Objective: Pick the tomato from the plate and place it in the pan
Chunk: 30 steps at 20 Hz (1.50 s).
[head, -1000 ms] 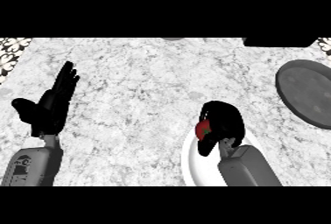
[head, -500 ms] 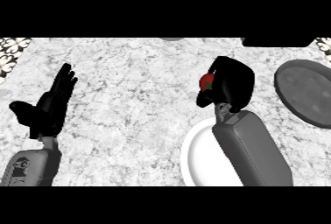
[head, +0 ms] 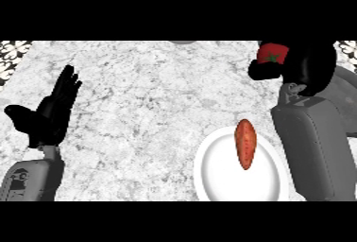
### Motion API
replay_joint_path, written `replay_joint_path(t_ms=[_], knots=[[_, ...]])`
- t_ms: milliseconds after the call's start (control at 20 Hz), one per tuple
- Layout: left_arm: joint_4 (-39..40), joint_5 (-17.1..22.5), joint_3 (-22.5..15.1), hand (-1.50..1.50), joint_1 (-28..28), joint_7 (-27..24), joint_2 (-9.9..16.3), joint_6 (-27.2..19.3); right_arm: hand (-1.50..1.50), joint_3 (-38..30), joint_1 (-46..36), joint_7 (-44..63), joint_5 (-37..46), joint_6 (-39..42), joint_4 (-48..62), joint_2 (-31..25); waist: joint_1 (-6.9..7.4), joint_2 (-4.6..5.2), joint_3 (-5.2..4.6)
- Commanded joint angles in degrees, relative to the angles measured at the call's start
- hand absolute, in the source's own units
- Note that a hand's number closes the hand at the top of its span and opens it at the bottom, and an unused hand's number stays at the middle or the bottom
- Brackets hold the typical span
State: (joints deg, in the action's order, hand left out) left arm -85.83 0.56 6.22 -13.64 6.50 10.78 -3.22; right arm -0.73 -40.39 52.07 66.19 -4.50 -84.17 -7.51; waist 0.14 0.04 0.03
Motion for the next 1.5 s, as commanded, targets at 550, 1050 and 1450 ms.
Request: replay_joint_path(t_ms=[550, 1050, 1450], knots=[[0.57, -0.43, -0.22, 0.00, 0.83, -1.83, -0.25, 0.84, 1.50, -20.11, 4.33, -24.82, -9.34, -13.24, 25.93, -22.33, 0.66, 0.31, 0.02], [0.69, -1.79, -2.29, 0.00, 1.75, -3.69, -2.92, -0.23, 1.50, -29.24, 1.12, -46.30, -15.06, -27.46, 56.44, -31.00, 2.41, 1.02, 0.22], [1.48, -1.07, -0.98, 0.00, -1.94, -2.17, -1.44, 0.30, -1.50, -36.32, -2.57, -51.47, -25.66, -14.03, 66.18, -30.34, 2.63, 1.24, 0.38]])
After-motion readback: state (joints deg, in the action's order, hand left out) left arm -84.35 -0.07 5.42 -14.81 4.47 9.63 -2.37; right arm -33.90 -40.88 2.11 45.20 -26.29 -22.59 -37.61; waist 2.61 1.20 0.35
